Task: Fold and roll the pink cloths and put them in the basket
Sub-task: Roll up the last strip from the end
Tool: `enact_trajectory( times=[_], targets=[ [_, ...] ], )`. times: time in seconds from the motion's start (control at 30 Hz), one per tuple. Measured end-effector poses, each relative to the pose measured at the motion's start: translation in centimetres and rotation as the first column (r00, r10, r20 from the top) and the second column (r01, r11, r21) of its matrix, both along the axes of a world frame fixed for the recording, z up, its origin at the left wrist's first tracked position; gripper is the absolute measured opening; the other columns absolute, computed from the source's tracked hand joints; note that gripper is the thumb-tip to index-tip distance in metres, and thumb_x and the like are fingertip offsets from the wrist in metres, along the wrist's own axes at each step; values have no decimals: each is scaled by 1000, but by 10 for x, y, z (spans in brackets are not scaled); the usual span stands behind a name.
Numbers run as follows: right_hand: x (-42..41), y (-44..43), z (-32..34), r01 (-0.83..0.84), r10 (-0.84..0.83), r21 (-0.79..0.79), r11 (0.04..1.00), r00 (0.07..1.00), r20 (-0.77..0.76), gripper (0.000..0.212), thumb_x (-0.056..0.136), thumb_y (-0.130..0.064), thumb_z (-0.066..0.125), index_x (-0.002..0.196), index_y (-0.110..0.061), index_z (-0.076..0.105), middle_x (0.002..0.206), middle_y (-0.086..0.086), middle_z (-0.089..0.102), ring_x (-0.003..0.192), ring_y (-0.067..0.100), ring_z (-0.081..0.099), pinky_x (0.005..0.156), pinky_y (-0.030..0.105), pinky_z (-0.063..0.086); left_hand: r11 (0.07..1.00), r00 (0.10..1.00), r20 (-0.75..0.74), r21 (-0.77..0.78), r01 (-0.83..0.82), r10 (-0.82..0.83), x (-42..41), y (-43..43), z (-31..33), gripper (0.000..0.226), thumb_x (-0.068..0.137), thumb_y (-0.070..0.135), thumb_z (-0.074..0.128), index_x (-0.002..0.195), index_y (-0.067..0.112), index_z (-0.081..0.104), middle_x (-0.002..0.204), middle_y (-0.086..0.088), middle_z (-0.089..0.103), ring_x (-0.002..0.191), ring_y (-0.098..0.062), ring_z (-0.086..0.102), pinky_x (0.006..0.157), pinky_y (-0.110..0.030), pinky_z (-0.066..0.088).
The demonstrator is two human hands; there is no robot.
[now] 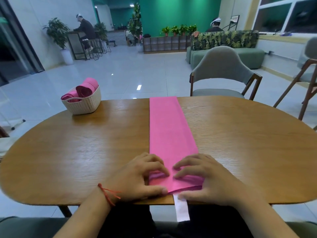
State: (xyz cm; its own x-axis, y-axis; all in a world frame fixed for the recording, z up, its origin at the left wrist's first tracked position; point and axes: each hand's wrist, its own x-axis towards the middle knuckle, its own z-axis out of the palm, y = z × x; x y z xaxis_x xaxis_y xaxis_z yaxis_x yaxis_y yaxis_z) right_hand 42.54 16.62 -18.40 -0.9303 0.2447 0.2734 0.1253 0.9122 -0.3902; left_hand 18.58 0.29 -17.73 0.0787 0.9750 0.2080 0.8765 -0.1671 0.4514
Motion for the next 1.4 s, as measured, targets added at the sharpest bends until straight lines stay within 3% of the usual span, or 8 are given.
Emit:
enact_trajectory(
  times=[0.2,0.43,0.57,0.7,0.8,0.97,1.13,1.4],
  targets=[
    [-1,-5,-4,1,6,54,999,990,-140,21,90,-53,78,106,-40,81,116,-32,69,113,-6,63,93,32,53,1000,1000,-12,15,19,-19,5,-3,6,44,82,65,80,117,40,71,118,23,56,121,-8,54,103,-34,46],
    [-1,-6,-3,24,-20,31,999,992,-127,18,94,-56,73,103,-43,80,113,-33,69,111,-3,64,89,29,54,980,975,-222,193,49,-5,32,2,3,17,92,49,70,97,34,67,95,17,61,92,-6,56,90,-33,45],
    [3,-5,4,-12,10,-11,1000,993,-120,28,94,-62,74,112,-41,77,114,-31,69,112,-3,64,93,29,52,983,995,-90,184,-25,42,36,7,4,10,89,35,73,88,27,67,83,13,61,79,-9,55,76,-35,49],
    [5,-1,4,11,-23,-120,993,995,-96,48,87,-38,81,133,-42,67,123,-28,67,116,1,65,96,28,51,990,928,344,-55,-133,144,25,6,13,10,94,33,73,91,24,71,84,4,70,79,-17,65,75,-42,54],
    [7,2,-4,66,-107,-193,979,971,-212,33,88,-22,83,115,-40,77,107,-24,74,101,4,72,83,35,57,999,968,245,-13,-47,49,26,2,14,13,95,37,74,98,26,70,89,7,67,83,-14,62,79,-41,52],
    [10,1,4,29,-91,-289,957,975,-201,20,90,-26,87,103,-40,82,100,-19,76,97,11,74,82,33,56,997,997,-58,58,52,-49,29,-6,8,43,84,47,79,121,35,60,100,19,54,96,-5,52,92,-29,44],
    [21,3,9,19,-67,-309,951,987,-146,15,87,-37,88,100,-44,84,103,-11,69,98,17,69,78,32,54,990,999,18,138,-36,34,31,-9,0,32,86,22,66,116,32,64,95,15,57,90,-7,55,85,-33,50],
    [20,3,8,78,-146,-469,880,983,-110,13,85,-36,89,96,-41,85,88,-13,79,85,9,72,74,21,51,974,921,346,71,-215,178,22,-18,-1,10,96,38,74,105,34,73,87,6,71,82,-14,69,76,-36,56]
  ],
)
